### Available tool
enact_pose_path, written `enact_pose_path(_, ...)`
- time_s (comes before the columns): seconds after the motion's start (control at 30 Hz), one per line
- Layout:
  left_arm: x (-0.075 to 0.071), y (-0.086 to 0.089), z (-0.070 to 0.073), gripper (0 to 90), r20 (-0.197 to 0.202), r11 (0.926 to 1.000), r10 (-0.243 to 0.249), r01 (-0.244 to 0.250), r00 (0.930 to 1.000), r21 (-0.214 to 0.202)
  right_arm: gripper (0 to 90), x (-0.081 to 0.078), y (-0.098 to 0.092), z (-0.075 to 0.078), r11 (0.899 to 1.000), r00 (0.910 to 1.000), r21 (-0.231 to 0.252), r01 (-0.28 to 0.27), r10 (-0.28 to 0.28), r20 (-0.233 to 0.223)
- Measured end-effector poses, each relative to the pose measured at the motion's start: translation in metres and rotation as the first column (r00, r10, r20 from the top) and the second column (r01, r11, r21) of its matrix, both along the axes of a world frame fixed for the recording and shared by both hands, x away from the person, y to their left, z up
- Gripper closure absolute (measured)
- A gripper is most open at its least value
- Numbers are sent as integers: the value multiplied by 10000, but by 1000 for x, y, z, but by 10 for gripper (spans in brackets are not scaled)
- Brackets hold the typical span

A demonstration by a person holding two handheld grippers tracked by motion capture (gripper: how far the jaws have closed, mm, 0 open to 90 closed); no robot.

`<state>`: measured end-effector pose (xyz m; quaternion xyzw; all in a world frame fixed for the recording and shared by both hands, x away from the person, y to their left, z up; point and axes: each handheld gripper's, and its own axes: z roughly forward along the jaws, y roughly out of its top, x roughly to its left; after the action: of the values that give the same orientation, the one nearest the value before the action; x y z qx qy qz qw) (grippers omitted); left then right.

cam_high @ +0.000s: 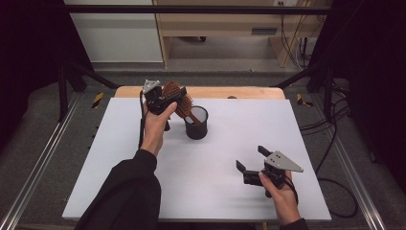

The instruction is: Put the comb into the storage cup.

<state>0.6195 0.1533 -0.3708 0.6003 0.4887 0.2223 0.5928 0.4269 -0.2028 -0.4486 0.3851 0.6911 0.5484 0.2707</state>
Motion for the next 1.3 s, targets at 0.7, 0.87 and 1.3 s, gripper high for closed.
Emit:
enact_pose_path(0.7,-2,4,-2,58,-17,9996,121,-121,9999,-254,34,0,0,0,10000,10000,-18,16,-16,48)
enact_pose_path(0.87,-4,5,-2,52,30,9997,134,-134,9999,-219,35,0,0,0,10000,10000,-28,16,-16,18)
enact_pose_path(1.3,-13,5,0,40,405,9999,118,-117,9991,-32,34,0,0,0,10000,10000,-26,29,-29,16)
